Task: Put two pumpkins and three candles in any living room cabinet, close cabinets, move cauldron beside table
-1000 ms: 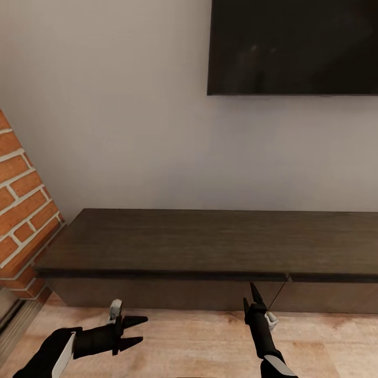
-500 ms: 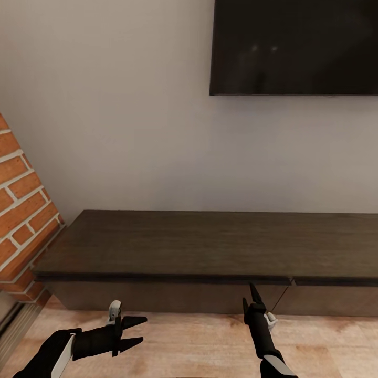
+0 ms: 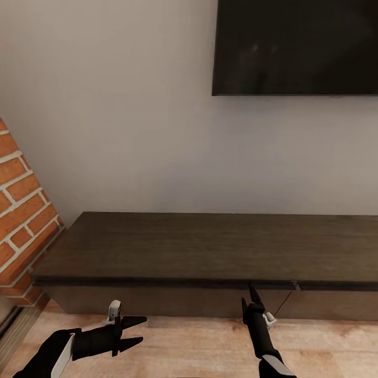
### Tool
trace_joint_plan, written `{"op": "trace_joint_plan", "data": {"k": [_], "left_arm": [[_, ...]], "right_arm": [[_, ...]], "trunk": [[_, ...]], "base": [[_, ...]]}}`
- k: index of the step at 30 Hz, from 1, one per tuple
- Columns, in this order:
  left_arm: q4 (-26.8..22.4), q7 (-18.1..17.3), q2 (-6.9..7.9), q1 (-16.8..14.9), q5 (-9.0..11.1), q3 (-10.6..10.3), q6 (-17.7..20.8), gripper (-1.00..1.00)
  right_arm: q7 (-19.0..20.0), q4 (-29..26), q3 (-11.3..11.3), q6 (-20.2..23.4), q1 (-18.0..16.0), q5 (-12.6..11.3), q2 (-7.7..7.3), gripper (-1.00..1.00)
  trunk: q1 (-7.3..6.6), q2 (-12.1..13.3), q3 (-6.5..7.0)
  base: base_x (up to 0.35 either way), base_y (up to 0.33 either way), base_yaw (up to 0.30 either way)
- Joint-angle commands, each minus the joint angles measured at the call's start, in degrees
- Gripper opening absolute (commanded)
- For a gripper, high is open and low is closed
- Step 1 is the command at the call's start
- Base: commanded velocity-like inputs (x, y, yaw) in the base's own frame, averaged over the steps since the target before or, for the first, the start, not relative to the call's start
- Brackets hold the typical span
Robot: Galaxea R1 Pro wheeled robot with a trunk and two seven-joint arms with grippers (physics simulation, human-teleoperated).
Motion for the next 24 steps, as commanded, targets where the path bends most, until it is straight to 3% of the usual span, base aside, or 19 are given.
{"op": "trace_joint_plan", "data": {"k": [1,24], "left_arm": [[0.0,-0.01,0.0,0.0,0.0,0.03,0.0,1.0],[0.0,-0.07,0.02,-0.01,0.06,0.22,0.0,1.0]], "right_arm": [[0.0,0.0,-0.01,0.0,0.01,0.0,0.03,1.0],[-0.01,0.0,-0.01,0.0,-0.01,0.0,0.16,1.0]], "trunk": [[0.0,0.0,0.0],[-0.15,0.08,1.33]], "base": [[0.004,0.002,0.0],[0.0,0.0,0.0]]}}
